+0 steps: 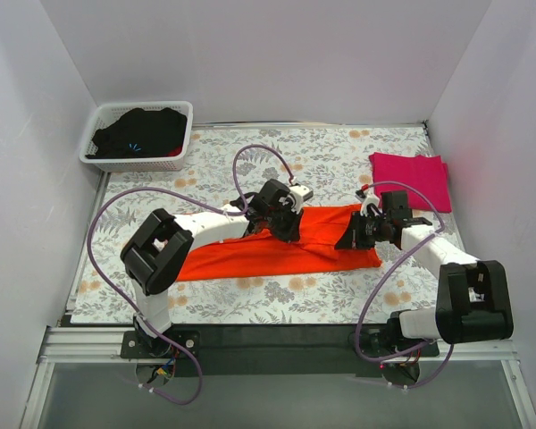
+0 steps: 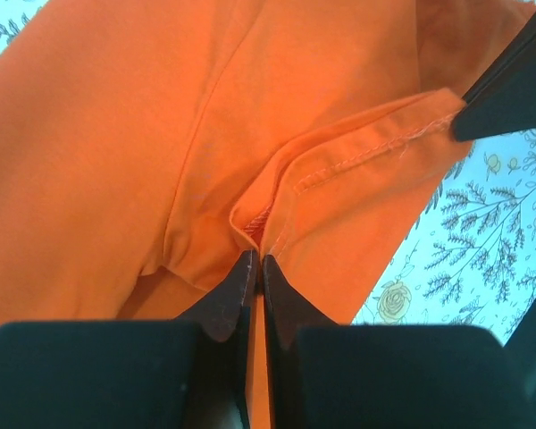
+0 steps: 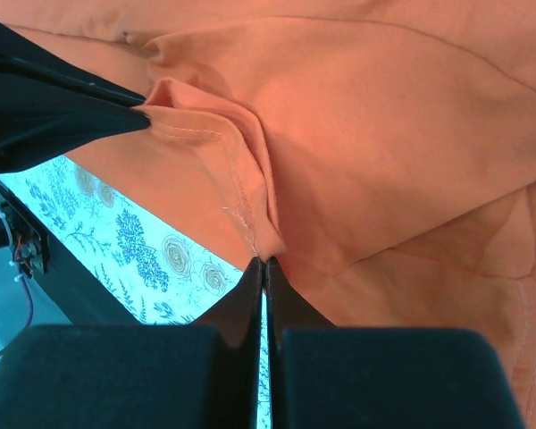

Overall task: Fold and stack the t-shirts
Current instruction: Fold the tshirt

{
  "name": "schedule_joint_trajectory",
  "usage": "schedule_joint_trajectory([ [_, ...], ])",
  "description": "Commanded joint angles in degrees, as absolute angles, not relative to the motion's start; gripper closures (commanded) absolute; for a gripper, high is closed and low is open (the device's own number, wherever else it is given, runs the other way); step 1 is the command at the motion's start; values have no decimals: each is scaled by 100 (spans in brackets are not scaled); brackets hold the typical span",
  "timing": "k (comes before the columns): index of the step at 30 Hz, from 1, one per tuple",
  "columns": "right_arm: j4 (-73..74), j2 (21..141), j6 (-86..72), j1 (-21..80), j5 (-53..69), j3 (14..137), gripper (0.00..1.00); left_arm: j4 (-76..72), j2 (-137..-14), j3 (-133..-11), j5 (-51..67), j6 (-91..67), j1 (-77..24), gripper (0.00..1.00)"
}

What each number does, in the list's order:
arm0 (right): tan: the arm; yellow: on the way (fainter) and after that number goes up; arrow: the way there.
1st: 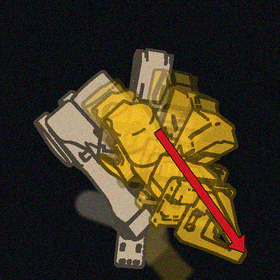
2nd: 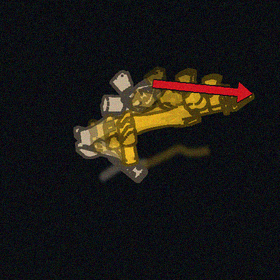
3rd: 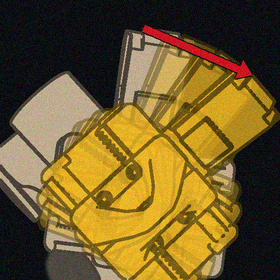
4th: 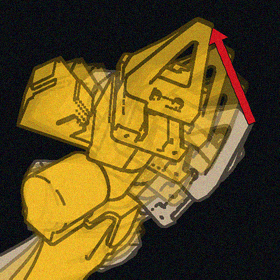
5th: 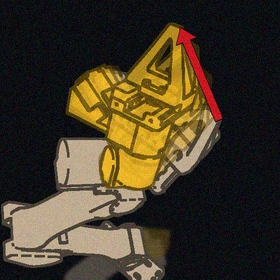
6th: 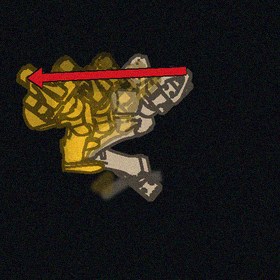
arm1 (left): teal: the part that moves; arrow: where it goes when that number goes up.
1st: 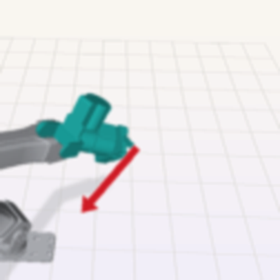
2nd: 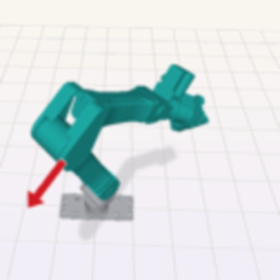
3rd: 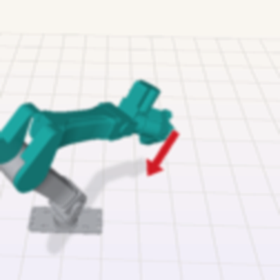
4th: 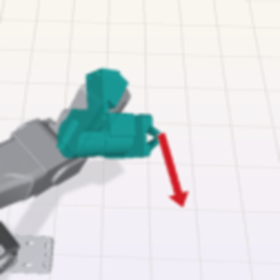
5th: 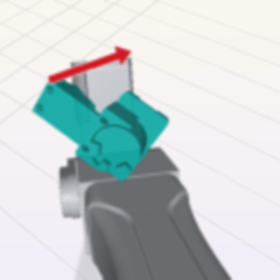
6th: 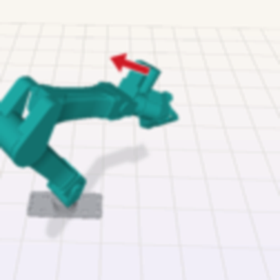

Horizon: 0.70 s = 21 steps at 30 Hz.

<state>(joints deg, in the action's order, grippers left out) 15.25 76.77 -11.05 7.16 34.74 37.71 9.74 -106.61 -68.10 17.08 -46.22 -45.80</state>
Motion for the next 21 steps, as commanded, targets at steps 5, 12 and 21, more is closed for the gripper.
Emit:
schedule_joint_trajectory([
  [5, 1828, 7199, -976, 729, 3515, 3929, 99, 888, -10160, -6443, 1889, -4588, -4605, 98],
  [12, 2135, 6952, -984, 852, 3621, 4113, 99, 870, -9958, -6214, 1618, -4465, -4605, 98],
  [21, 2250, 6926, -1520, 1467, 3437, 4078, 99, 879, -9844, -6126, 1503, -4324, -4605, 98],
])
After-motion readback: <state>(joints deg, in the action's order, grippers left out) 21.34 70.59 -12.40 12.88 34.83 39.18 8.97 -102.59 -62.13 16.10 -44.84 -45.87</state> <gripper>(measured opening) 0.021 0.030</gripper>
